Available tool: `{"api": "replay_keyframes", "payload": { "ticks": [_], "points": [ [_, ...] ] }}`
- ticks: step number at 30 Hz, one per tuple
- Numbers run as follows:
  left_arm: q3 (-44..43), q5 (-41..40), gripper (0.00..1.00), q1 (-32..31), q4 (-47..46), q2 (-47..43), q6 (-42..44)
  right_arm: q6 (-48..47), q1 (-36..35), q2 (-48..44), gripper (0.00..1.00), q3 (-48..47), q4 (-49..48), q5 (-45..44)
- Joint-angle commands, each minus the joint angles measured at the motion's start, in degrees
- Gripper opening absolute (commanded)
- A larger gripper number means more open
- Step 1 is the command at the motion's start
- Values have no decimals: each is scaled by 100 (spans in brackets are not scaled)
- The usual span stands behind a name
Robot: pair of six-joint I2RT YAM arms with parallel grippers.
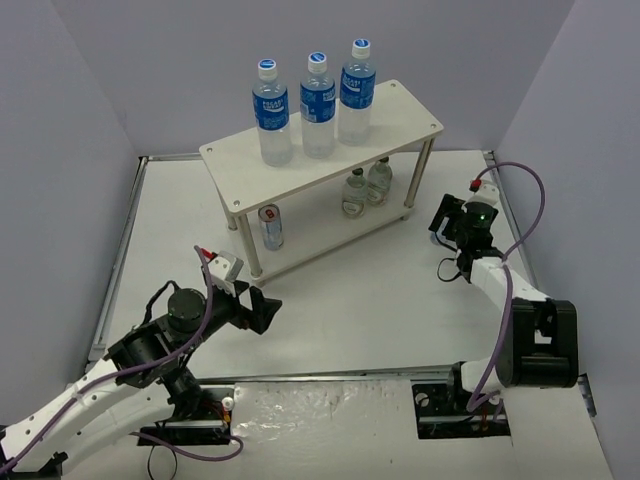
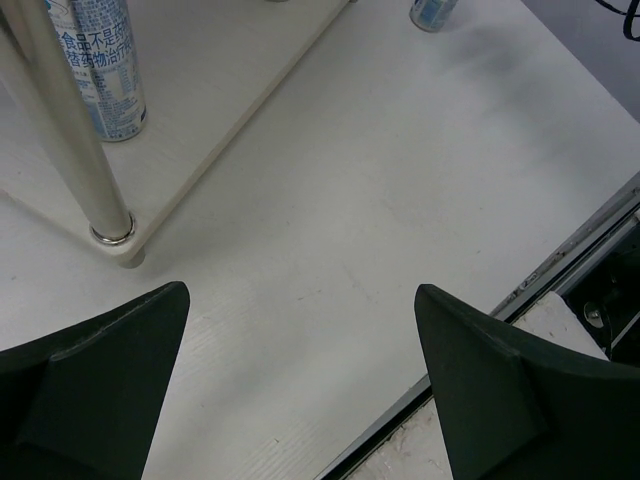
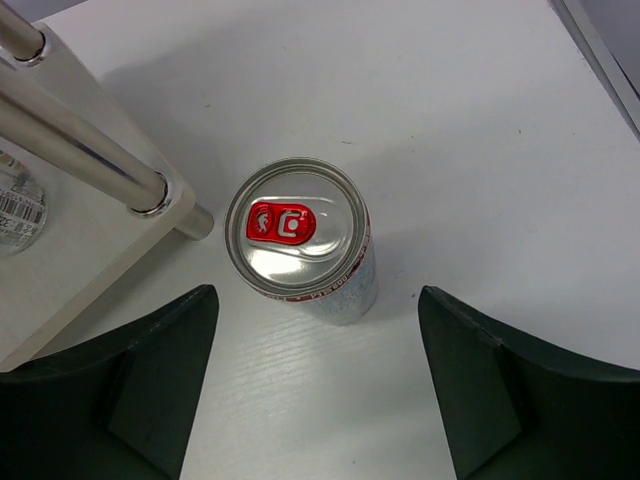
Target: Place and organize the beverage onto the shelf
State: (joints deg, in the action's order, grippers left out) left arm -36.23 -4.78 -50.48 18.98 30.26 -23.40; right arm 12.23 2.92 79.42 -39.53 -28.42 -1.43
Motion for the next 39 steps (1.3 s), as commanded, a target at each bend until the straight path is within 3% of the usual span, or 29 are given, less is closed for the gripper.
{"api": "replay_keyframes", "payload": {
  "ticks": [1,10,21,24,29,39],
  "points": [
    [133,-85,94,-23,-298,-213,-51,-229,-54,222,77,-222,-444,-261],
    [441,-199,94,-23,-342,-468,2,-511,-169,776,76,-397,-814,-454],
    [617,-427,94,-23,-264,-776,37,-775,-415,1181,60,-547,-1050,-762],
    [669,-471,94,-23,-246,-873,28,-766,-415,1181,49,-512,-1077,-788],
    [696,-603,94,-23,-220,-1101,37,-731,-546,988,36,-345,-1061,-788],
    [749,-1095,94,-23,79,-1655,-24,-590,-1881,-582,33,208,-331,-955]
  ]
}}
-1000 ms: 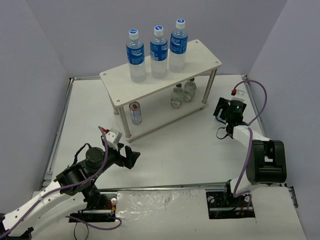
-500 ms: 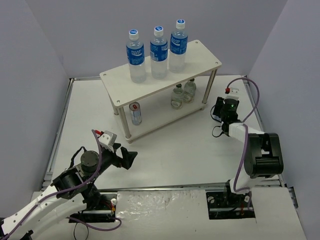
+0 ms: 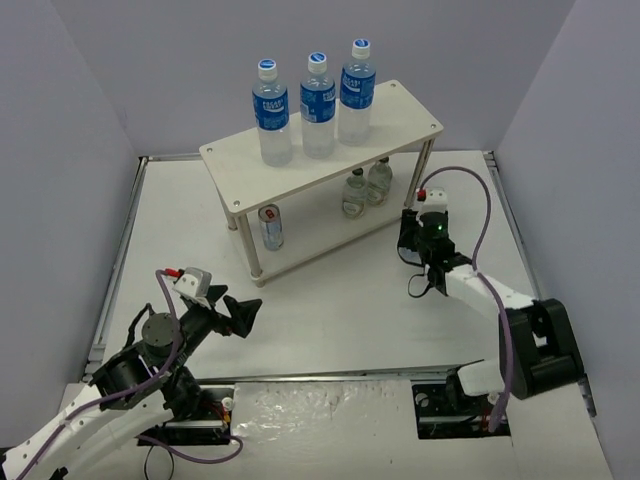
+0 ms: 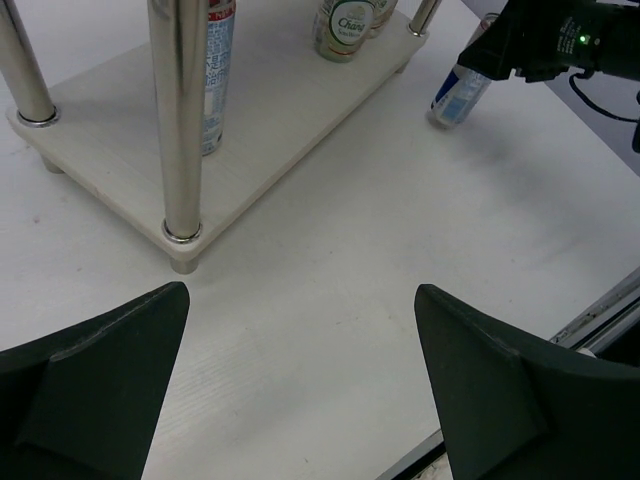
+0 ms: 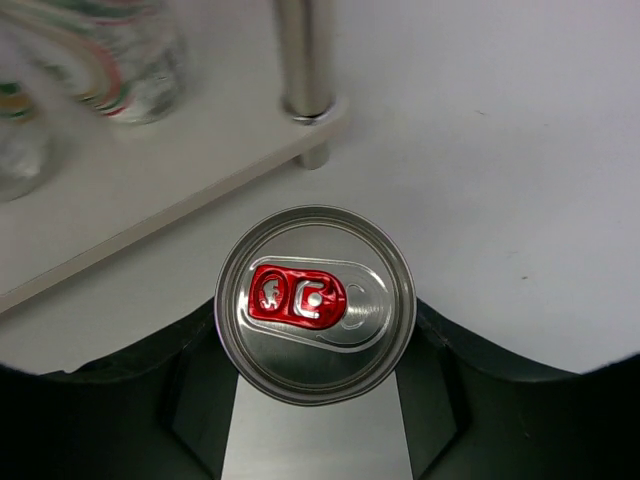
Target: Place and organize the beverage onto the shelf
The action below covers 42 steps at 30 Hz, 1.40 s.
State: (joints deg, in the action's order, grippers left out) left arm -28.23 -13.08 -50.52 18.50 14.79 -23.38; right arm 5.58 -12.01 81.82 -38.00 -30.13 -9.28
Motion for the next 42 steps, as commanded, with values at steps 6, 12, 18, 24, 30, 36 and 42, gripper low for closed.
{"api": "replay_keyframes", "payload": {
  "ticks": [6,12,18,24,30,36,42],
  "points": [
    [-16,-353,94,-28,154,-310,-44,-4,-1566,-1773,30,205,270,-619],
    [-16,-362,94,-28,171,-275,-53,30,-2252,-1706,30,-233,157,-602],
    [-16,-371,94,-37,180,-301,-53,22,-2727,-976,30,-953,-107,-628],
    [-7,-327,94,-37,171,-327,-53,-31,-3026,-203,30,-1517,-406,-680],
    [-16,-318,94,-37,171,-327,-53,4,-3281,448,30,-1869,-704,-865],
    [-7,-318,94,-37,180,-424,-53,48,-3360,984,31,-2159,-889,-979],
    [-7,-309,94,-37,206,-468,-62,57,-3474,1371,35,-2527,-767,-1014]
  ]
}}
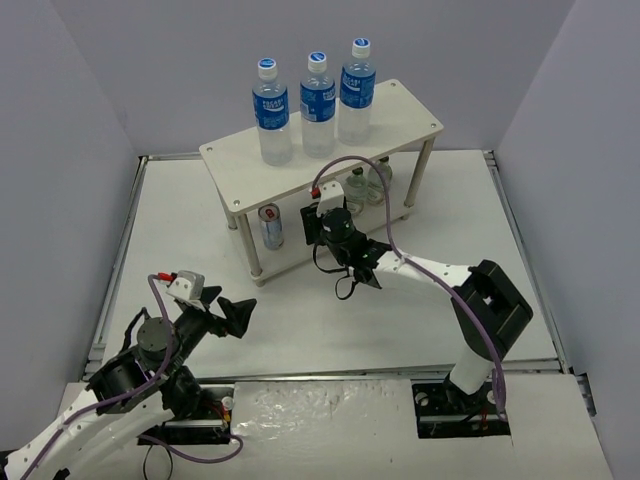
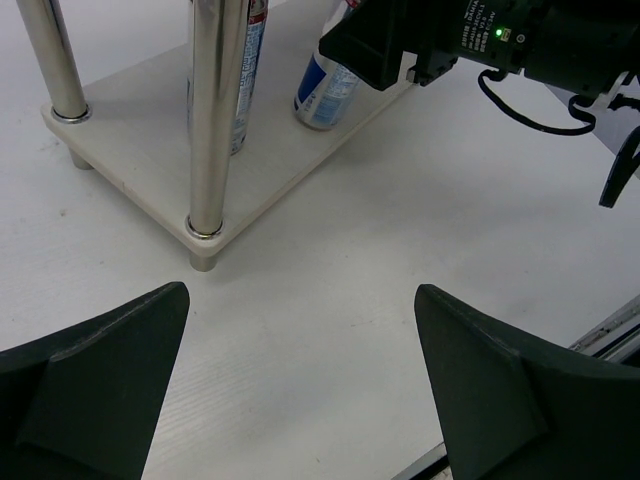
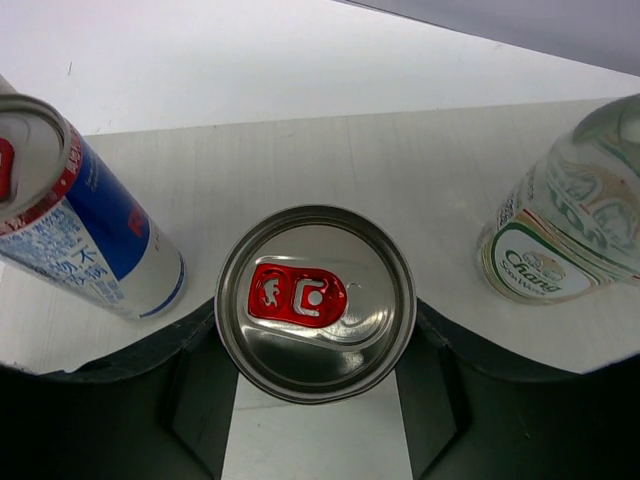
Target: Place and organize the beverage onto the shelf
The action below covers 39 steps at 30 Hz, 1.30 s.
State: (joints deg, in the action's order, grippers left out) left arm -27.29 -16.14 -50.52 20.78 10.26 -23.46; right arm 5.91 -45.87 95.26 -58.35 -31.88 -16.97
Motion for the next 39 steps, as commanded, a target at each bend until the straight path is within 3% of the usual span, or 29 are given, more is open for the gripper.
{"api": "replay_keyframes", "payload": {
  "ticks": [1,7,14,19,27,33,39],
  "points": [
    [-101,-3,94,-37,-12,-15,-53,33,-98,80,35,-546,-557,-263],
    [-101,-3,94,-37,-29,-16,-53,33,-168,361,40,-713,-468,-324],
    [-101,-3,94,-37,-21,-7,-53,24,-221,423,62,-810,-328,-403],
    [-101,-21,94,-37,-12,-15,-53,6,-221,318,68,-775,-249,-456],
    [-101,-38,94,-37,-12,11,-44,59,-247,-130,69,-310,-293,-412],
    [-101,-47,94,-37,-30,20,-53,68,-265,-517,68,209,-433,87],
    [-92,-82,94,-37,-30,29,-44,33,-247,-579,53,772,-925,388]
  ]
}}
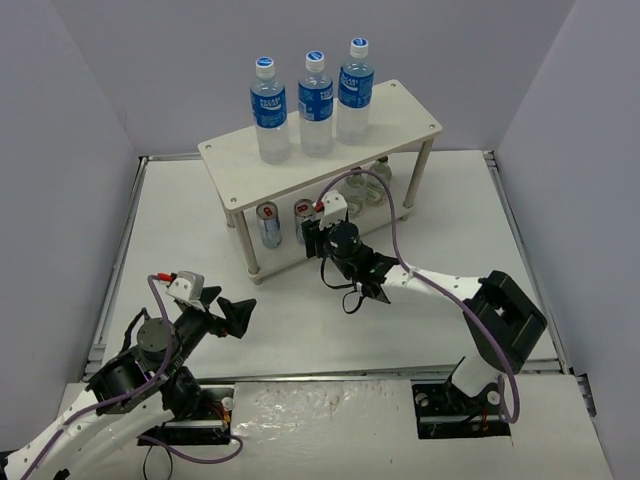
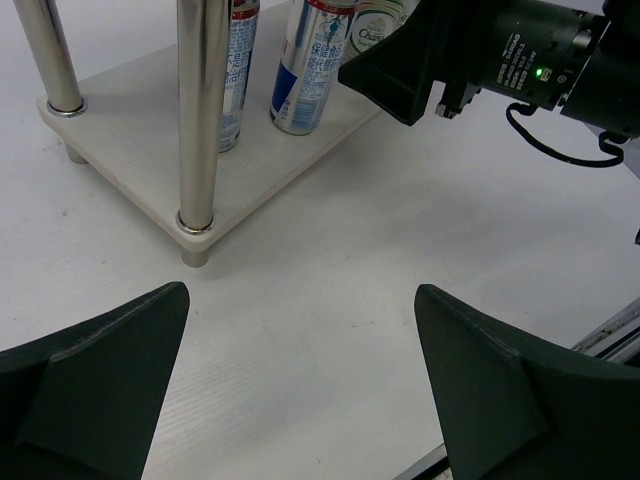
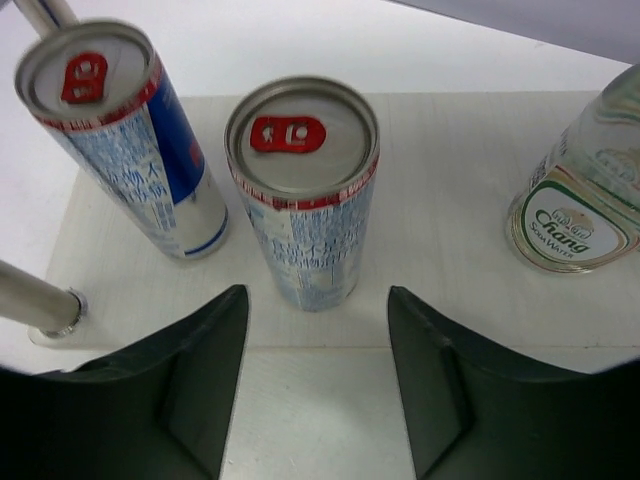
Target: Place and organize the beverage onto the shelf
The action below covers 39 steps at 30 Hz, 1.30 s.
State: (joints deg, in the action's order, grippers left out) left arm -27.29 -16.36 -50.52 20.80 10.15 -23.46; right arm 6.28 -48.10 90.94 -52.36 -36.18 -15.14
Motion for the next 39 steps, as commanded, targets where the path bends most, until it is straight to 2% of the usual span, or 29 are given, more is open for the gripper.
{"api": "replay_keyframes", "payload": {
  "ticks": [1,4,8,26,39],
  "points": [
    [-92,-60,94,-37,-32,39,-53,-4,2,-120,48,191,-538,204],
    [-92,-60,94,-37,-32,57,-53,-13,46,-6,40,217,-670,222],
    [-92,-69,94,-37,-23,66,-53,-13,160,196,39,244,-1224,503],
    [-110,-8,94,-37,-23,66,-44,-4,433,1277,40,-213,-1971,1092],
    [-119,1,94,-37,-23,75,-44,92,477,1532,40,-433,-2121,1408]
  ]
}}
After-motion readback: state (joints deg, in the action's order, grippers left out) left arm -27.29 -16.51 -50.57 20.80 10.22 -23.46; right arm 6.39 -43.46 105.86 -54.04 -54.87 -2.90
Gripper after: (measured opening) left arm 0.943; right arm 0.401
